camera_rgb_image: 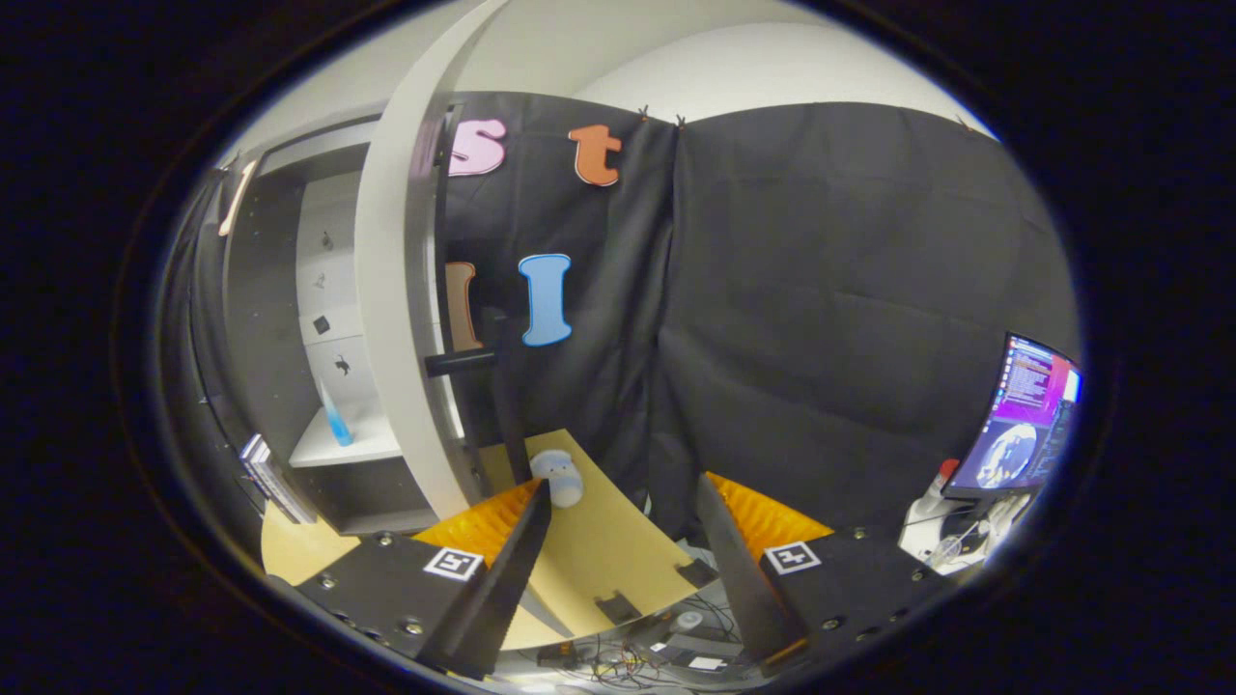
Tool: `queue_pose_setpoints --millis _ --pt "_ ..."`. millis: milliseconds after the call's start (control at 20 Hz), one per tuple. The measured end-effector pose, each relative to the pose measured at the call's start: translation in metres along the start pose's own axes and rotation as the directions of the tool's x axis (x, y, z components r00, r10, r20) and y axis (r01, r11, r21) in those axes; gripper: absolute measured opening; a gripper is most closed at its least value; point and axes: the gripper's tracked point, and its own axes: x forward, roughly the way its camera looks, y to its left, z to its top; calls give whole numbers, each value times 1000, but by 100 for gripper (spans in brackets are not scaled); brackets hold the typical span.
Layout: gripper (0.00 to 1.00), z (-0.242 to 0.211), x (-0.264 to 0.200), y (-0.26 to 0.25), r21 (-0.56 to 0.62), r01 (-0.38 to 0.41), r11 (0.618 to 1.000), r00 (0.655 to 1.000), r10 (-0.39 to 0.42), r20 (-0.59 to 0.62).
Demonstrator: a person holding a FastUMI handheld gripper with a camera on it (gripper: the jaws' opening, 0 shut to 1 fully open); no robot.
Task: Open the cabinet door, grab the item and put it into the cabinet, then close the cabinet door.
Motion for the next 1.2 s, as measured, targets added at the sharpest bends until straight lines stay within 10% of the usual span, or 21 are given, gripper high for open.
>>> queue_pose_setpoints --millis 1200 --pt "90 -10 -44 88 -62 -244 968 970 243 -23"
